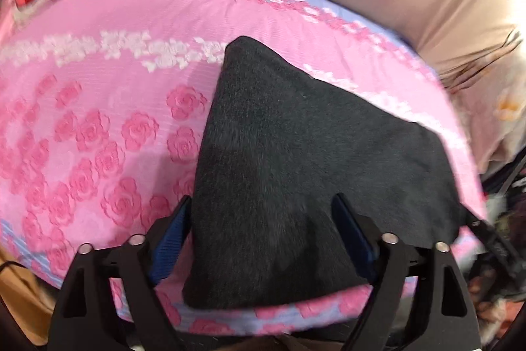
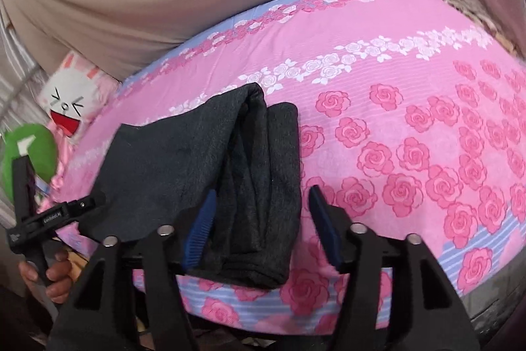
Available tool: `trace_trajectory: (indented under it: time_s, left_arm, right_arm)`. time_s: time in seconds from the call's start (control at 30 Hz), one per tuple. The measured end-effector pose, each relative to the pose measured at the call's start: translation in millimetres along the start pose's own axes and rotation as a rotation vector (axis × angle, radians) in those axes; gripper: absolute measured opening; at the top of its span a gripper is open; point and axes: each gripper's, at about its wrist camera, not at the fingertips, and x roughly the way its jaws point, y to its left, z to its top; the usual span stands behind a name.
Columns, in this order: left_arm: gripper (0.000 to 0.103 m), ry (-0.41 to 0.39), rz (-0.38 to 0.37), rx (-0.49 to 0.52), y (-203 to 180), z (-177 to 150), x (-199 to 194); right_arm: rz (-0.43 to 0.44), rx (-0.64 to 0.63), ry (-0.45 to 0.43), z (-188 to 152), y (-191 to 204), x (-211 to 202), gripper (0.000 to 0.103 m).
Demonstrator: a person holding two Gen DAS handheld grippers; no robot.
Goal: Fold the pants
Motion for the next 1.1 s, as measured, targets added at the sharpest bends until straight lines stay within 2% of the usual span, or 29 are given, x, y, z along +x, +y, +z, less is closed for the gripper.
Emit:
trace_trajectory:
  time_s: [0.1, 0.13, 0.23, 0.3, 0.37, 0.5, 0.6, 0.67, 0.7, 0.73, 0.8, 0.87, 0.97, 1.1]
  left_arm:
    - [0.086, 0.081, -0.15, -0.1, 24, -4, 4]
    - [0.086, 0.084, -0.193, -0.126, 31, -5, 5]
    - [0.087, 0.085, -0.263, -0.162, 38, -5, 4]
    - [0.088, 0.115, -0.349, -0.183, 41, -3, 8]
    - [0.091, 0.127, -0.405, -0.197, 42, -1, 13]
    - [0.091, 0.117, -0.383, -0.145, 27, 6, 21]
    - [0.09, 0.102, -0.323, -0.082, 8, 13, 27]
    - [0.086, 0.094, -0.279, -0.06, 4, 16, 29]
    - [0.077, 0.09, -0.248, -0.053, 0, 17, 30]
    - [0.055, 0.084, -0.201, -0.045, -2, 18, 30]
    - [0.024, 0.072, -0.118, -0.024, -4, 19, 29]
    - [0.021, 0.054, -0.131, -0.026, -4, 19, 22]
    - [0.019, 0.01, -0.139, 0.012, -15, 20, 0]
    - [0.018, -0.072, -0.183, 0.09, -36, 24, -46]
  right_arm:
    - [0.069, 0.076, 0.055, -3, -12, 8, 0.074]
    - [0.094, 0.104, 0.072, -5, -15, 10, 0.074]
    - [0.2, 0.175, 0.089, -8, -24, 14, 0.08]
    - [0.317, 0.208, 0.115, -7, -26, 18, 0.086]
    - [0.374, 0.203, 0.113, -7, -25, 18, 0.092]
    - [0.442, 0.199, 0.122, -2, -18, 26, 0.098]
    - [0.404, 0.171, 0.118, 6, -7, 37, 0.098]
    - [0.364, 0.125, 0.095, 8, 5, 43, 0.098]
    - [0.339, 0.097, 0.079, 9, 11, 43, 0.095]
    - [0.299, 0.068, 0.061, 10, 16, 41, 0.087]
    - [0.18, 0.009, 0.026, 10, 24, 36, 0.032]
    - [0.171, 0.015, 0.009, 11, 23, 26, 0.031]
    - [0.134, -0.044, -0.049, 10, 36, 1, 0.03]
    - [0.158, -0.117, -0.148, 19, 54, -45, 0.029]
